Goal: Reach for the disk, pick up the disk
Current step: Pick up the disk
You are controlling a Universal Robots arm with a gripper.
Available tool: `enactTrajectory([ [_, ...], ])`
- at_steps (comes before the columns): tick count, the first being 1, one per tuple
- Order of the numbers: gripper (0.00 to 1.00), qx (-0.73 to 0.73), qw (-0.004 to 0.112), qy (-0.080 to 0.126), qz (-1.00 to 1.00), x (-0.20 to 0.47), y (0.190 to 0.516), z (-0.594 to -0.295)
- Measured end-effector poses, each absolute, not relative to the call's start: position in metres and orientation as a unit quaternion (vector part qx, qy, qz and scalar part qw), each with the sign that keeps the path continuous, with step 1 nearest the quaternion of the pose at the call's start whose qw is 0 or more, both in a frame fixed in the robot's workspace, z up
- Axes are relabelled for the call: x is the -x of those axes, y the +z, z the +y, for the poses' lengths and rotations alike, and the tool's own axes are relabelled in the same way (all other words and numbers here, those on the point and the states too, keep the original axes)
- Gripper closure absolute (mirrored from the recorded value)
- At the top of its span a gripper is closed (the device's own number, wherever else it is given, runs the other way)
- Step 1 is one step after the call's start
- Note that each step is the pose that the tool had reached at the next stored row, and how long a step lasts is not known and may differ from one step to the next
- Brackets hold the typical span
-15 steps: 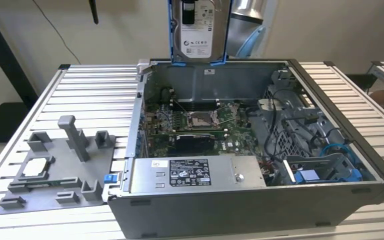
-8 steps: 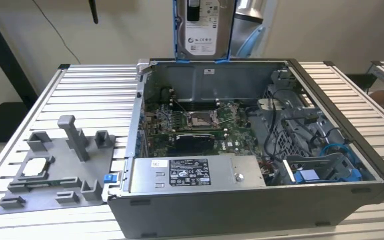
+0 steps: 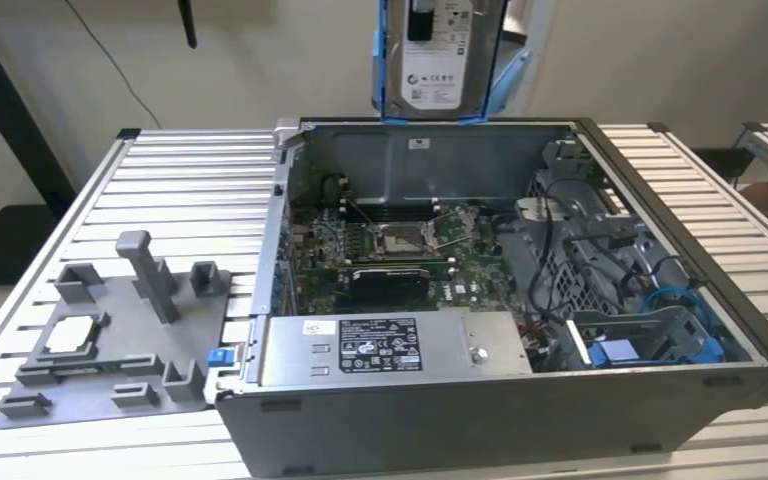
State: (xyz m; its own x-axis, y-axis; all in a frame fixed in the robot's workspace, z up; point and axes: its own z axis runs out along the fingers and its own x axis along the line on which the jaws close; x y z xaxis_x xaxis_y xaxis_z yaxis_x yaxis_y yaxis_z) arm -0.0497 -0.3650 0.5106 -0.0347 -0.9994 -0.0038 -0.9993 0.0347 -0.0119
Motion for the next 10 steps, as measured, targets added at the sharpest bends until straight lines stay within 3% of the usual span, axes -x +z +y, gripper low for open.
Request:
enactTrajectory([
  [10, 1.0, 0.695, 0.005, -0.003, 0.719, 0.008, 0.511, -0.365],
])
